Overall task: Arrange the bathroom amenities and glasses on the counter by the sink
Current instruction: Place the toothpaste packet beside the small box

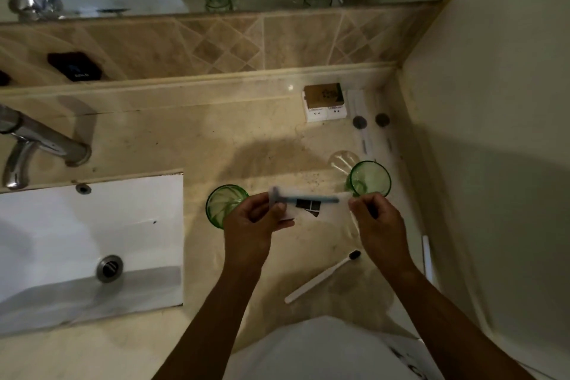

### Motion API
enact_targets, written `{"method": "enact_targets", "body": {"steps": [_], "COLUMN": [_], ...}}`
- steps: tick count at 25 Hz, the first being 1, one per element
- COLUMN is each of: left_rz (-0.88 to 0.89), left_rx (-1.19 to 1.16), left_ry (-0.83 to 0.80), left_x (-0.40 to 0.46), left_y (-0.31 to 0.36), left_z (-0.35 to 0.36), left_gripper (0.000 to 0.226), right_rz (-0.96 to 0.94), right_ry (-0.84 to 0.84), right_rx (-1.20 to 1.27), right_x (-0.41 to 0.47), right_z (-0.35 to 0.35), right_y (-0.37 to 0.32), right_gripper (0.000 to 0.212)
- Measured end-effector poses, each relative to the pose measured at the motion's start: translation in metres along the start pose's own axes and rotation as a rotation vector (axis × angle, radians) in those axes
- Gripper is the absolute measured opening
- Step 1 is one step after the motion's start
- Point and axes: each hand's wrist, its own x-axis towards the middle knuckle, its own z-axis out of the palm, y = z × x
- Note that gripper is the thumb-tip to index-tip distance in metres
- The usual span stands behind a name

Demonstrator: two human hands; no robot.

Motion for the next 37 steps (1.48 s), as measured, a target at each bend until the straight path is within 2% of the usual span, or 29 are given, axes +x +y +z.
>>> {"method": "enact_targets", "body": {"steps": [3, 5, 9, 13, 14, 17, 21, 24, 27, 30, 34, 37], "left_rz": [-0.02, -0.01, 0.005, 0.039, 0.054, 0.068, 0.037, 0.026, 0.005, -0.041, -0.096, -0.017], "left_rx": [-0.049, -0.027, 0.0, 0.098, 0.123, 0.157, 0.224, 0.326, 0.441, 0.496, 0.478, 0.658], "left_ry": [0.016, 0.018, 0.034, 0.049, 0.052, 0.038, -0.041, -0.099, -0.105, -0.059, -0.029, 0.007], "left_x": [-0.001, 0.001, 0.01, 0.032, 0.04, 0.071, 0.124, 0.169, 0.217, 0.255, 0.276, 0.27], "left_y": [0.012, 0.022, 0.036, 0.046, 0.049, 0.059, 0.065, 0.066, 0.06, 0.047, 0.036, 0.032], "left_z": [-0.007, -0.013, -0.026, -0.03, -0.03, -0.023, -0.004, 0.013, 0.031, 0.043, 0.042, 0.036], "left_gripper": [0.021, 0.021, 0.02, 0.02, 0.018, 0.013, 0.008, 0.012, 0.012, 0.018, 0.044, 0.05], "right_rz": [0.104, 0.077, -0.046, -0.003, 0.019, 0.002, -0.159, -0.165, -0.088, 0.037, 0.109, 0.058], "right_ry": [-0.142, -0.257, -0.283, -0.405, -0.433, -0.478, -0.594, -0.548, -0.493, -0.445, -0.488, -0.379], "right_rx": [0.17, 0.314, 0.305, 0.33, 0.33, 0.172, -0.144, -0.274, -0.344, -0.348, -0.467, -0.404], "right_x": [0.003, 0.003, 0.007, 0.022, 0.027, 0.052, 0.089, 0.121, 0.161, 0.198, 0.222, 0.219], "right_z": [0.007, 0.011, 0.021, 0.029, 0.03, 0.032, 0.055, 0.084, 0.105, 0.122, 0.133, 0.13], "right_y": [-0.001, -0.008, -0.024, -0.038, -0.041, -0.055, -0.075, -0.079, -0.077, -0.071, -0.078, -0.077], "right_gripper": [0.024, 0.026, 0.026, 0.01, 0.012, 0.033, 0.026, 0.012, 0.007, 0.013, 0.03, 0.02]}}
